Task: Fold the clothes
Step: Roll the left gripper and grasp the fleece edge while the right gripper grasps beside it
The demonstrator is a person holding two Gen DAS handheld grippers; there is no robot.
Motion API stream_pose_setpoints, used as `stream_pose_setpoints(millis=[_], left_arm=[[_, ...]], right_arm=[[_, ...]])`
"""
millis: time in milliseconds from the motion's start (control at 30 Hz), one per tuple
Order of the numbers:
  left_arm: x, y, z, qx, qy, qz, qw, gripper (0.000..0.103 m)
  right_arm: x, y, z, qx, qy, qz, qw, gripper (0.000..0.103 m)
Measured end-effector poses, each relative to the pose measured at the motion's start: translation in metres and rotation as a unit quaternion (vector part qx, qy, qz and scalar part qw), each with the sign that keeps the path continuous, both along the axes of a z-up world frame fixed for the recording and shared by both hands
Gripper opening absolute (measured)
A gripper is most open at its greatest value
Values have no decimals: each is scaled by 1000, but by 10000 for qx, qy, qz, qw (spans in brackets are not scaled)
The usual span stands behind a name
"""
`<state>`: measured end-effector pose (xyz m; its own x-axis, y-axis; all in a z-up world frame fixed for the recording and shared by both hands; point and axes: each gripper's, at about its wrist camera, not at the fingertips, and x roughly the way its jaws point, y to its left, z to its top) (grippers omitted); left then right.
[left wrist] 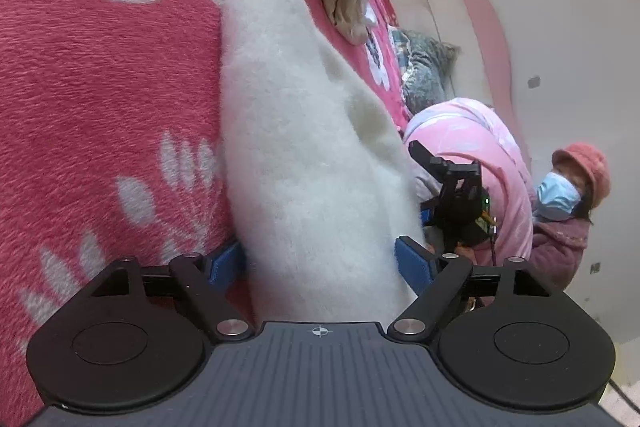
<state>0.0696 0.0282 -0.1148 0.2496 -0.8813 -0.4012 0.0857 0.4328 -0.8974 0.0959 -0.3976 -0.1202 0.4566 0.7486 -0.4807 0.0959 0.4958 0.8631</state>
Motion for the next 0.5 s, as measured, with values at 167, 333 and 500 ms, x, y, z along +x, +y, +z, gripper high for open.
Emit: stream_pose_setpoints(millis=[167,333,500], left_arm=[[-12,-8,8,191,-291,-259,9991,89],[-21,2,6,13,-199,-372,9991,86],[-13,-7,5,105,-195,-405,9989,86]], right_arm=[[-18,11,3,7,45,705,9975,98],[-47,20,3,316,197,1314,9906,98],[-38,29,-1,426,104,1273,9909,98]])
